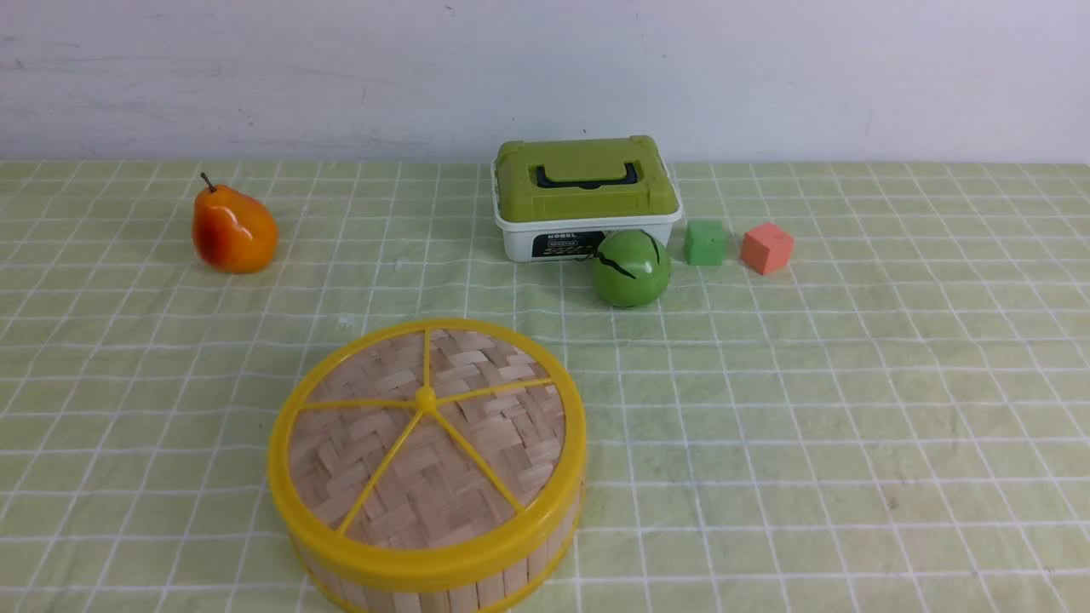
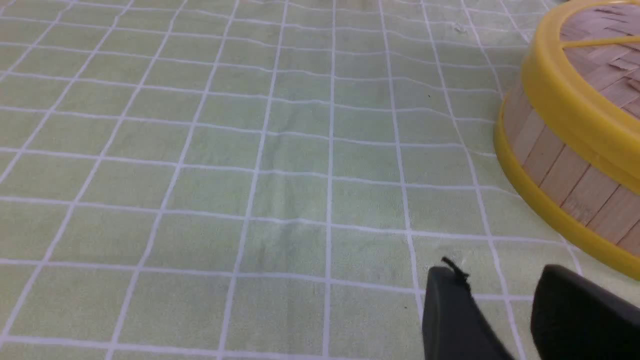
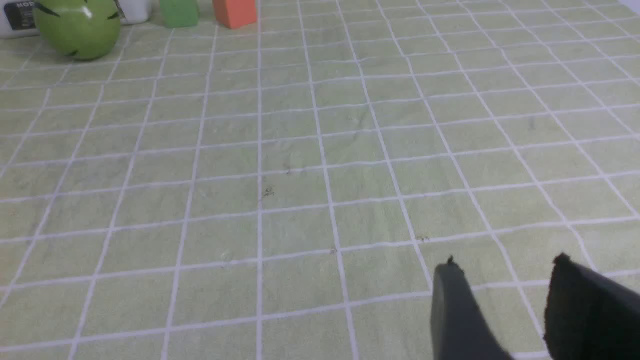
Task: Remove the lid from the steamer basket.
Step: Use the right arm to lift the lid of the steamer
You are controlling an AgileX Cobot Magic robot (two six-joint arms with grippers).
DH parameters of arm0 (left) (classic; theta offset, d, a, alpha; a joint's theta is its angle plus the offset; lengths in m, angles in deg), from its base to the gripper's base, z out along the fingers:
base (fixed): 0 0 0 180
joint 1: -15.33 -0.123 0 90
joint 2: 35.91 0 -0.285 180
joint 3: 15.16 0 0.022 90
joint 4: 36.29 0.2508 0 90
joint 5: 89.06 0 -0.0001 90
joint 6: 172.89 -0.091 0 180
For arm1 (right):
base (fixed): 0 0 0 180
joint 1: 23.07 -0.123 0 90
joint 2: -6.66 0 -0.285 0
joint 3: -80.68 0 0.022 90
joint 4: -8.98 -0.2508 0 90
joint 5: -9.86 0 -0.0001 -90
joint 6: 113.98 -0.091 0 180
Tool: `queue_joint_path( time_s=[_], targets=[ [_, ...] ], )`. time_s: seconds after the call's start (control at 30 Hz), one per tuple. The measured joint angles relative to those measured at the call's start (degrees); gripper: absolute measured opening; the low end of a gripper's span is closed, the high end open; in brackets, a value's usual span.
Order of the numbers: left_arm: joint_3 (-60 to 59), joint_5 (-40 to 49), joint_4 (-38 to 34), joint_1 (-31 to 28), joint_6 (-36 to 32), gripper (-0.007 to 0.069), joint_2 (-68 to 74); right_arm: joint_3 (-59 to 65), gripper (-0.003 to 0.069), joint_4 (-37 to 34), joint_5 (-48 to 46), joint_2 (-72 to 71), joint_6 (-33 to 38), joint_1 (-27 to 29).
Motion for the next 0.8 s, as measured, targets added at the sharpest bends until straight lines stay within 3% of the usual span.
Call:
queue_joint_path(
  time_s=[0.8],
  targets=[
    [0.00, 0.00, 0.00, 0.00, 0.00, 0.0239, 0.00, 0.00, 0.0241, 0.47, 0.00, 0.00, 0.00, 0.00]
  ],
)
